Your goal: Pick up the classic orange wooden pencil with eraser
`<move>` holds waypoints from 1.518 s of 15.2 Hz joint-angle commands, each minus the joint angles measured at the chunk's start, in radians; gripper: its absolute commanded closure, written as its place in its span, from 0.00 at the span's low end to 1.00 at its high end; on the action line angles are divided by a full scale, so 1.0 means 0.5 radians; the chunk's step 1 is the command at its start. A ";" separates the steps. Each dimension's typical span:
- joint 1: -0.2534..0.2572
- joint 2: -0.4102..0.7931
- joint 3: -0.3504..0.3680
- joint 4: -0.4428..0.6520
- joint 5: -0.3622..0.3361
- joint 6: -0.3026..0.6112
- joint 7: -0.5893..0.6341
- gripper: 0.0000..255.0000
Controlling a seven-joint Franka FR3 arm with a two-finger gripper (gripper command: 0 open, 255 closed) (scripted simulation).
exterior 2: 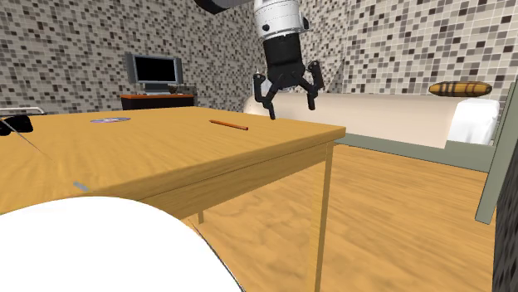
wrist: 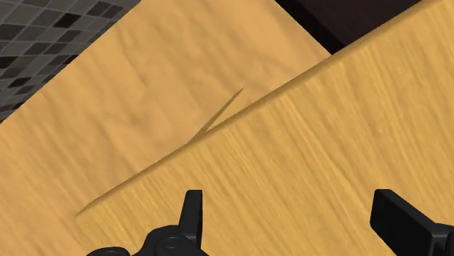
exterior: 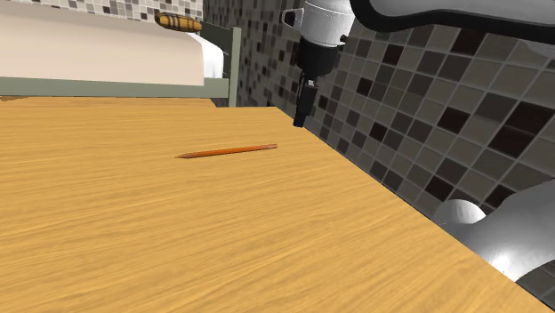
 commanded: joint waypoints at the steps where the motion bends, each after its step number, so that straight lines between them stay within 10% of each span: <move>1: 0.057 0.064 0.045 0.075 0.004 -0.004 -0.085 0.00; 12: 0.344 0.373 0.308 0.427 0.001 -0.028 -0.513 0.00; 21: 0.354 0.319 0.304 0.171 0.015 0.175 -0.493 0.00; 22: 0.353 0.320 0.304 0.175 0.015 0.172 -0.494 1.00; 23: 0.353 0.320 0.303 0.175 0.014 0.172 -0.496 1.00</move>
